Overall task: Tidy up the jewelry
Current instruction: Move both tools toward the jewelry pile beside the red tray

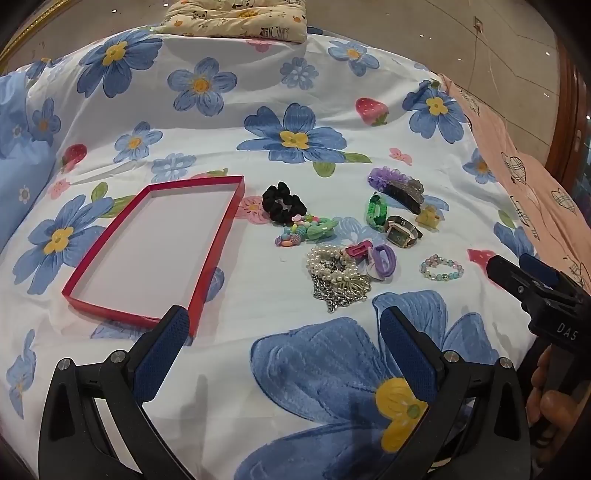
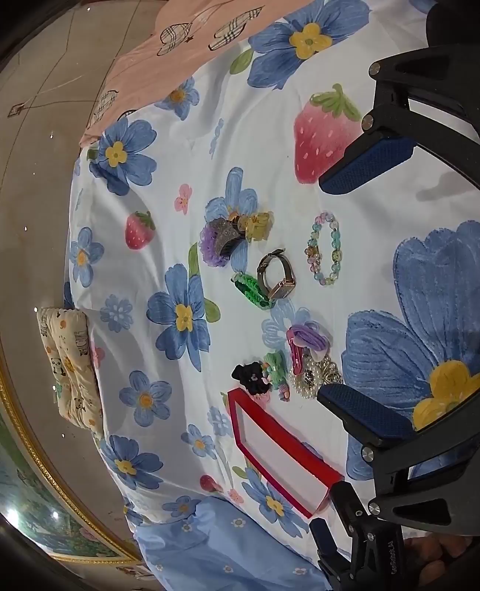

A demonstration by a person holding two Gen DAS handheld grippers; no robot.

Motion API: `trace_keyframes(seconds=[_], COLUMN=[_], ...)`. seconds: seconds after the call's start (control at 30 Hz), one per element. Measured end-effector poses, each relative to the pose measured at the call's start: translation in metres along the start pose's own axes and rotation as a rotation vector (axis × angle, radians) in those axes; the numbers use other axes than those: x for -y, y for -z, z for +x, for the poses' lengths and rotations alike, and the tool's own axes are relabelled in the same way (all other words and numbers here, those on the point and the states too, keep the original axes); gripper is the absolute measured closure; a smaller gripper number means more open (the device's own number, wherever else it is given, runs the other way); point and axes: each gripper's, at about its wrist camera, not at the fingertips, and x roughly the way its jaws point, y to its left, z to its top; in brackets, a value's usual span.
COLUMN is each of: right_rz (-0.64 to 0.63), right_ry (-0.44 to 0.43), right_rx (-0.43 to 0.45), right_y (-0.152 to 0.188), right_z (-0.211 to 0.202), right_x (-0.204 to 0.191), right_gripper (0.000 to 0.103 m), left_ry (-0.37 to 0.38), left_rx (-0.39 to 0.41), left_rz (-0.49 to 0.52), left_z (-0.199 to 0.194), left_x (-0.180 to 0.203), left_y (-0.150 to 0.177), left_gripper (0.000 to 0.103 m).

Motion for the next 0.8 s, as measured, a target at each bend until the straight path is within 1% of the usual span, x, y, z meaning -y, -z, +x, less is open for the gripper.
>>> trace_keyframes(seconds=[0.17,0.3,0.4,0.53,0.8], right_rz=[0.000,0.000,0.004,0.009,-0.012], right_ry=[-0.013,-0.017,-0.021,-0.029,-0.036], right_rx=[0.006,0.007,0.015,0.023,-0.021], right_y=[-0.001,0.000,-0.002,0.000,-0.002], right_z=[0.003,-0.001,-0.004,0.000,0.006], right_x=[-0.003,0.003,-0.001,0.000,0.001], right_gripper=[0.000,0.000,0.000,0.000,0.000], left_ry=[-0.004,-0.005,-0.005,-0.003,0.008], left_rx=[0.002,0.003,0.002,-0.001,-0.013], left_rz=[0.009,0.011,0.012,0.016,0.018], left_z=[-0.001,-0.001,0.000,0.001,0.010], left_x=[0.000,0.002,0.004,0.006,0.006], left_y=[-0.004,-0.003,-0.004,-0.005,-0.007], left_gripper=[0.000,0.000,0.000,0.000,0.000])
